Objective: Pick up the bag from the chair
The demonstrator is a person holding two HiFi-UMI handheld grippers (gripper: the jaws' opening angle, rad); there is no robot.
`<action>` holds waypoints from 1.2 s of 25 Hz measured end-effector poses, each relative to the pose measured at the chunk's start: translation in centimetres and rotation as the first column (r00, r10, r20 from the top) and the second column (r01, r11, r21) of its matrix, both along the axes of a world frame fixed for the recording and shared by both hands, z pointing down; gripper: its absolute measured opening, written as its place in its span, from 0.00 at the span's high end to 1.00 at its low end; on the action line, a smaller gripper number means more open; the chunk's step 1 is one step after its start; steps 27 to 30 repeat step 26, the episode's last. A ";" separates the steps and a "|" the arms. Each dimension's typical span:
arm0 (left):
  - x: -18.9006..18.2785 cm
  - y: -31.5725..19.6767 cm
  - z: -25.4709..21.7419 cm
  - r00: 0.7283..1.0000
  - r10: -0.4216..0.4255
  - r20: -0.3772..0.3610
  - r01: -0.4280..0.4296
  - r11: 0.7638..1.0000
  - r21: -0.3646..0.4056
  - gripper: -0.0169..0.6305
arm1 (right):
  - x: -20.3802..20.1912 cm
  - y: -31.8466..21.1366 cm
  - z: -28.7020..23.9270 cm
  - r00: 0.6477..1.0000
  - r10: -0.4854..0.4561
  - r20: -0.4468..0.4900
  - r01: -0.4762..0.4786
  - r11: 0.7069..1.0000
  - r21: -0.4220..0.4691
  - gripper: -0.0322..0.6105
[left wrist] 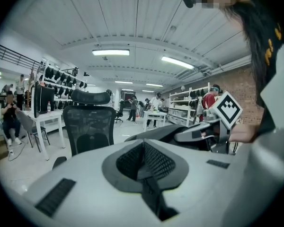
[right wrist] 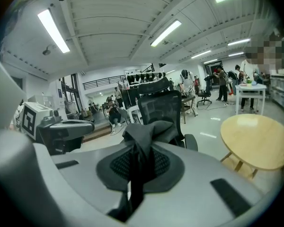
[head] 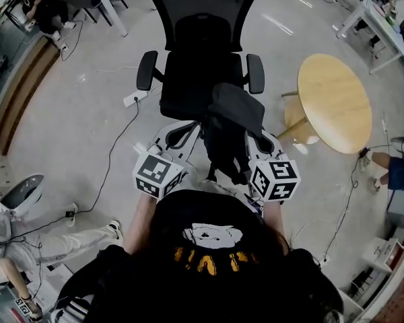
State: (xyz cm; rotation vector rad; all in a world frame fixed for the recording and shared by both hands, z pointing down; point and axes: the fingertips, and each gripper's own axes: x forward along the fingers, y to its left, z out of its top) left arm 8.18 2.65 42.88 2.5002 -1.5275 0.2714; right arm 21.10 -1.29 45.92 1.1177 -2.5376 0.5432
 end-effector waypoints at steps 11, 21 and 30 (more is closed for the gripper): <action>0.6 2.0 -0.3 1.000 -0.007 0.001 0.007 1.000 0.018 0.96 | 0.9 2.1 -0.3 1.000 -0.001 0.006 0.001 1.000 0.018 0.94; 1.6 2.7 -0.1 1.000 0.010 0.006 -0.010 1.000 0.013 0.96 | 1.2 3.1 -0.1 1.000 -0.006 0.006 0.006 1.000 0.011 0.94; 2.4 3.5 0.0 1.000 0.020 0.012 -0.020 1.000 0.014 0.96 | 1.9 4.0 0.5 1.000 -0.004 -0.002 0.004 1.000 0.003 0.94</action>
